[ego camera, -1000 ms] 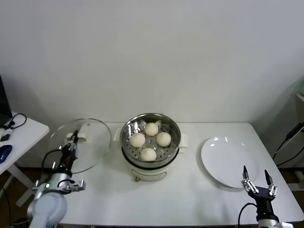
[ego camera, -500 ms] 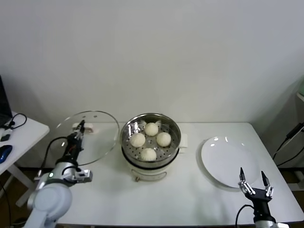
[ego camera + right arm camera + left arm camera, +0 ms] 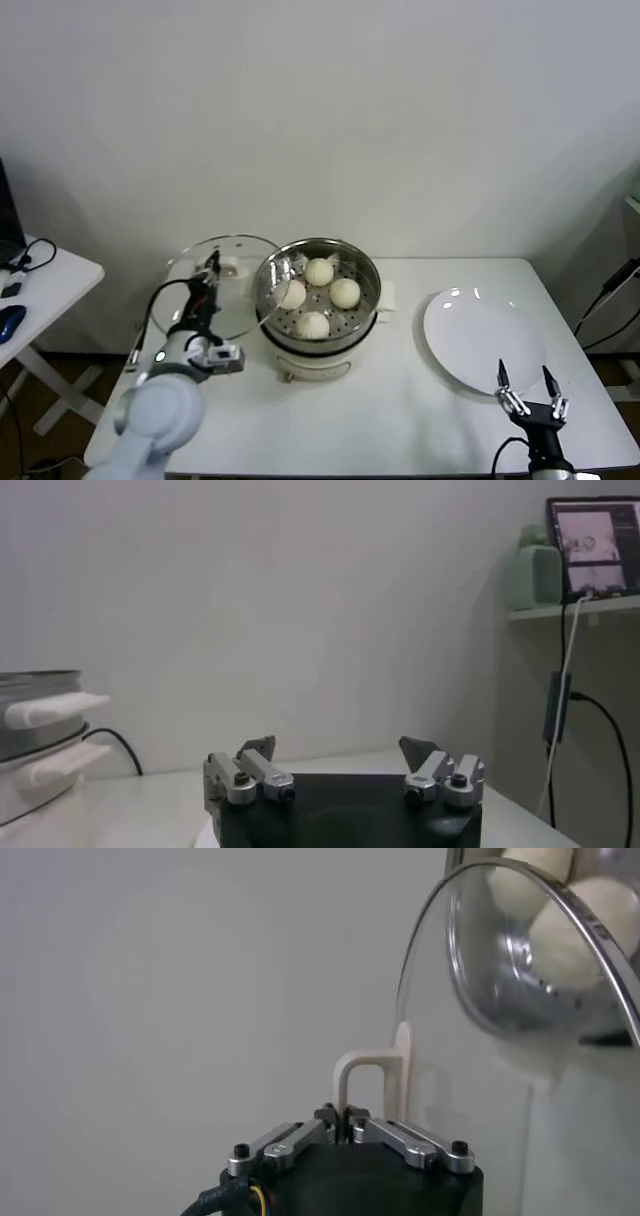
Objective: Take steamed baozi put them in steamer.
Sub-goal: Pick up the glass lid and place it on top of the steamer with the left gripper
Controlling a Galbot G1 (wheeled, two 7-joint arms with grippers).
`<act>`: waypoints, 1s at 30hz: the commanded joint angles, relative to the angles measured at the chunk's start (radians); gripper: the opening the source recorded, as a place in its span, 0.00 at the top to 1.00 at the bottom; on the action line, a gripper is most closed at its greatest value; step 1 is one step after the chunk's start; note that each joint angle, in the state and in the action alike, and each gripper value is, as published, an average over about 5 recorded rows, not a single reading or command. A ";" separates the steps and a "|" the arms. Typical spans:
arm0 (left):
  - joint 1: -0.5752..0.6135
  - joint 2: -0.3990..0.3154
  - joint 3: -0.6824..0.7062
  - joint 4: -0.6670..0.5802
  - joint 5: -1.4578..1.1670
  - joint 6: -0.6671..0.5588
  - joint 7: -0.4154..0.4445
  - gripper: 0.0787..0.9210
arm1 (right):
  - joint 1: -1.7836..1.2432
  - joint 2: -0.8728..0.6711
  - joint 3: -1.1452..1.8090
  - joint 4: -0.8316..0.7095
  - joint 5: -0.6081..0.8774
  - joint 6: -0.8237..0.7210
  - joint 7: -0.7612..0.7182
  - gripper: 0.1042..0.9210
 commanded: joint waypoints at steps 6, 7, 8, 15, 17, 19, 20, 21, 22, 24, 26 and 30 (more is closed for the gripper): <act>-0.191 -0.205 0.254 0.057 0.170 0.118 0.083 0.93 | 0.005 -0.007 -0.003 -0.013 -0.010 -0.004 -0.005 0.12; -0.196 -0.217 0.264 0.064 0.177 0.121 0.082 0.93 | 0.006 -0.007 -0.003 -0.014 -0.011 -0.005 -0.006 0.12; -0.201 -0.229 0.274 0.072 0.184 0.124 0.082 0.93 | 0.008 -0.007 -0.004 -0.016 -0.011 -0.006 -0.006 0.12; -0.216 -0.344 0.328 0.135 0.253 0.121 0.061 0.93 | 0.013 -0.007 -0.004 -0.025 -0.012 -0.007 -0.012 0.12; -0.211 -0.374 0.341 0.155 0.277 0.114 0.052 0.93 | 0.012 -0.008 -0.003 -0.026 -0.011 -0.006 -0.013 0.12; -0.206 -0.397 0.352 0.173 0.300 0.104 0.041 0.93 | 0.011 -0.011 0.000 -0.025 -0.008 -0.006 -0.013 0.12; -0.203 -0.405 0.357 0.182 0.310 0.099 0.035 0.93 | 0.010 -0.012 0.001 -0.025 -0.006 -0.006 -0.014 0.12; -0.201 -0.412 0.361 0.192 0.318 0.094 0.028 0.93 | 0.009 -0.014 0.003 -0.025 -0.004 -0.005 -0.014 0.12; -0.200 -0.418 0.364 0.204 0.322 0.090 0.020 0.93 | 0.009 -0.016 0.005 -0.025 -0.002 -0.005 -0.015 0.12; -0.201 -0.427 0.369 0.229 0.327 0.085 0.005 0.93 | 0.008 -0.020 0.008 -0.024 0.003 -0.005 -0.015 0.12; -0.206 -0.432 0.371 0.257 0.327 0.081 -0.008 0.93 | 0.007 -0.023 0.011 -0.024 0.006 -0.005 -0.016 0.12; -0.220 -0.432 0.365 0.302 0.321 0.076 -0.028 0.93 | 0.002 -0.029 0.015 -0.022 0.011 -0.004 -0.018 0.12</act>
